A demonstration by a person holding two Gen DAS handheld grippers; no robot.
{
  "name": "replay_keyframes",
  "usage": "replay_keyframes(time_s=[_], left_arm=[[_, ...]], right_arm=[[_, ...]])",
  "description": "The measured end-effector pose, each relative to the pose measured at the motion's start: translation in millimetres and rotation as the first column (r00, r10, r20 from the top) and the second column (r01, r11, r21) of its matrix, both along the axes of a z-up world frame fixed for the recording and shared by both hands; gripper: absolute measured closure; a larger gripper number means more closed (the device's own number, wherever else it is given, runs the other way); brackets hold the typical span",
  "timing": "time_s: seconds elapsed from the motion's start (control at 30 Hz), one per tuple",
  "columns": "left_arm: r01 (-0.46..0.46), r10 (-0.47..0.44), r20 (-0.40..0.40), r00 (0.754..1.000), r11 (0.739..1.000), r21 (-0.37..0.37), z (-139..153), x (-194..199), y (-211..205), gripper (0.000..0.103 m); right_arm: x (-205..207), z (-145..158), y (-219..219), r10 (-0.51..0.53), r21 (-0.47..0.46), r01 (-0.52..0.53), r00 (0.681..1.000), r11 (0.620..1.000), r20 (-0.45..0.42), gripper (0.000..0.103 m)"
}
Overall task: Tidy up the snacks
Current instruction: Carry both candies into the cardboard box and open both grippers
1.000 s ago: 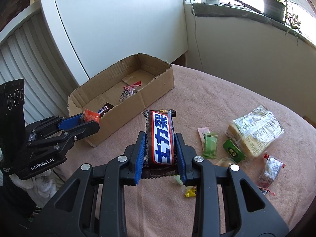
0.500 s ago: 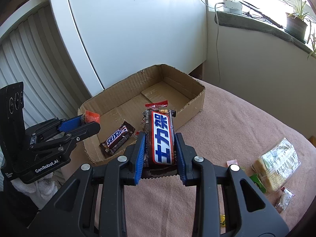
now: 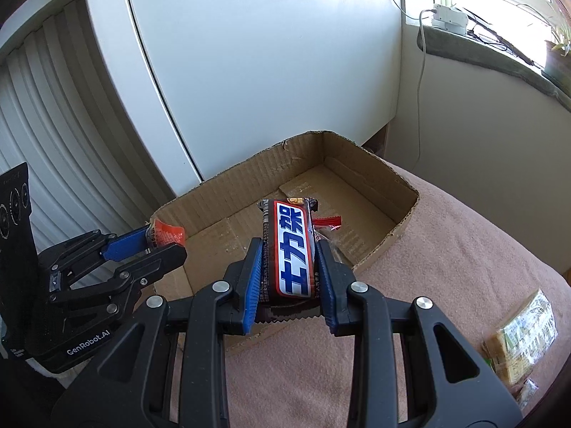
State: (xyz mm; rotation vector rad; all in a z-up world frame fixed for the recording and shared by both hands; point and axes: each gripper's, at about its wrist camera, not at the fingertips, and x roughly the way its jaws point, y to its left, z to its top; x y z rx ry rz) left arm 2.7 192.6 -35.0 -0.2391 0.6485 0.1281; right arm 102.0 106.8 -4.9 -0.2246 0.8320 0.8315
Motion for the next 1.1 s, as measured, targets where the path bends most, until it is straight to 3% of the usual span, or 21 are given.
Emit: replay_keyframes(time_s=[0.6, 0.87, 0.9, 0.97, 1.1], left_arm=[[-0.012, 0.012, 0.004, 1.000, 1.000, 0.004, 1, 4, 4, 0.070], [-0.024, 0.023, 0.004, 1.000, 1.000, 0.013, 3, 5, 4, 0.070], [-0.024, 0.024, 0.005, 1.000, 1.000, 0.015, 4, 4, 3, 0.070], [-0.024, 0.024, 0.006, 1.000, 1.000, 0.016, 5, 4, 2, 0.070], [-0.023, 0.022, 0.013, 1.000, 1.000, 0.021, 8, 1, -1, 0.070]], right_arm=[[17, -16, 20, 0.010, -0.022, -0.010, 0.999, 1.000, -0.033, 0.073], [15, -10, 18, 0.010, -0.009, -0.010, 1.000, 1.000, -0.011, 0.072], [14, -9, 17, 0.009, -0.009, -0.009, 1.000, 1.000, -0.008, 0.072], [14, -6, 15, 0.003, -0.006, -0.003, 1.000, 1.000, -0.005, 0.059], [11, -1, 7, -0.011, 0.007, 0.011, 1.000, 1.000, 0.009, 0.055]])
